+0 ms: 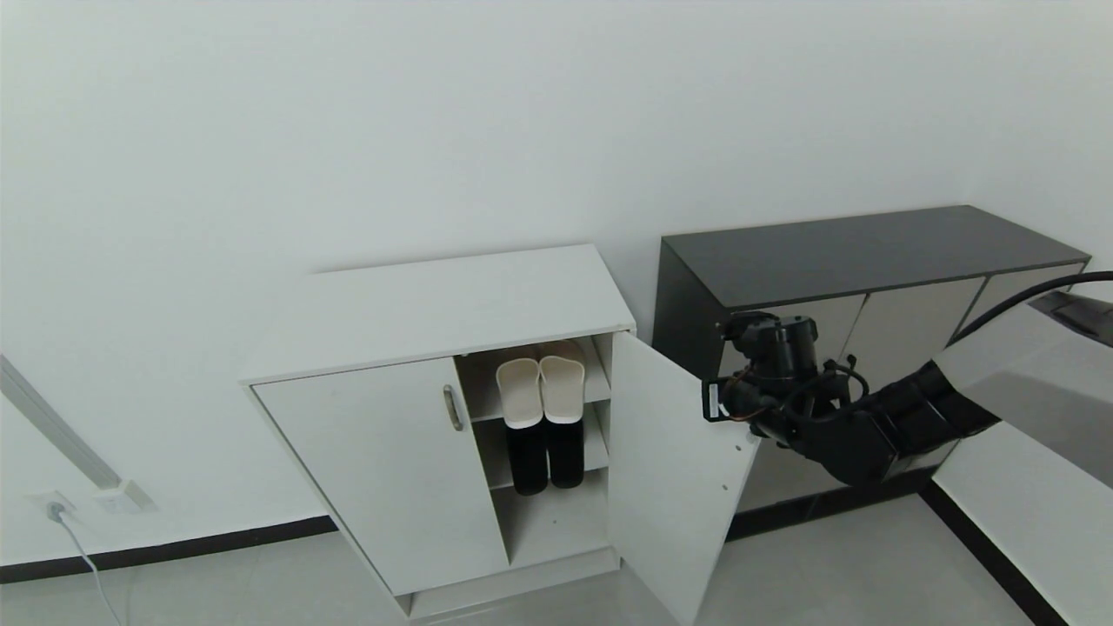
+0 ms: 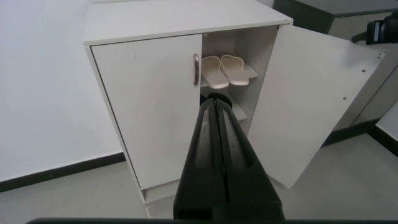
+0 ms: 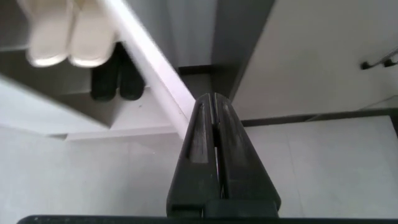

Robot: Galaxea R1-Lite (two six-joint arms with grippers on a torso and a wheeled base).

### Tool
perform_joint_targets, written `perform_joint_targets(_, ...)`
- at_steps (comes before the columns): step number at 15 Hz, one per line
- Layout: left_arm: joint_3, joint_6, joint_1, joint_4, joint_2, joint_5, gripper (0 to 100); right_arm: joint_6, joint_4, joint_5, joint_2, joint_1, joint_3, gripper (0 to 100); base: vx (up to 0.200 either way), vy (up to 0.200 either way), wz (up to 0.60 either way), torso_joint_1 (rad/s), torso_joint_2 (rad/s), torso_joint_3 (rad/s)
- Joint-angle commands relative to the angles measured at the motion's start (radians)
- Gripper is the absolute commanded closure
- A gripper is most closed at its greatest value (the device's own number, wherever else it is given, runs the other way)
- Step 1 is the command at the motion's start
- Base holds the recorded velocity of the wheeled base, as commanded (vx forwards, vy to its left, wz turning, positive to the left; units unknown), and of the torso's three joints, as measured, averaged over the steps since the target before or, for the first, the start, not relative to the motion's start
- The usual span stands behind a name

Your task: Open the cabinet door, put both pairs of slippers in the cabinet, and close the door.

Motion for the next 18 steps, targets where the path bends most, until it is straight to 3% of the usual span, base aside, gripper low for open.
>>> perform_joint_targets(1,0.000,0.000,0.000,-0.002,0.001,0.000,100,0.001,-0.001,0.000,-0.042,0.042,0.029,100,0.000,0.000,0.00,0.000,0.00,0.000)
perform_joint_targets(7,-0.001,0.000,0.000,0.000,0.001,0.000,100,0.021,-0.004,-0.014,-0.084,0.202,0.078,100,0.000,0.000,0.00,0.000,0.00,0.000)
perform_joint_targets(12,0.000,0.000,0.000,0.000,0.001,0.000,100,0.020,-0.006,-0.015,-0.057,0.100,0.075,100,0.000,0.000,0.00,0.000,0.00,0.000)
perform_joint_targets(18,0.000,-0.002,0.000,0.000,0.001,0.000,100,0.027,-0.006,-0.012,0.006,0.111,0.078,100,0.000,0.000,0.00,0.000,0.00,0.000)
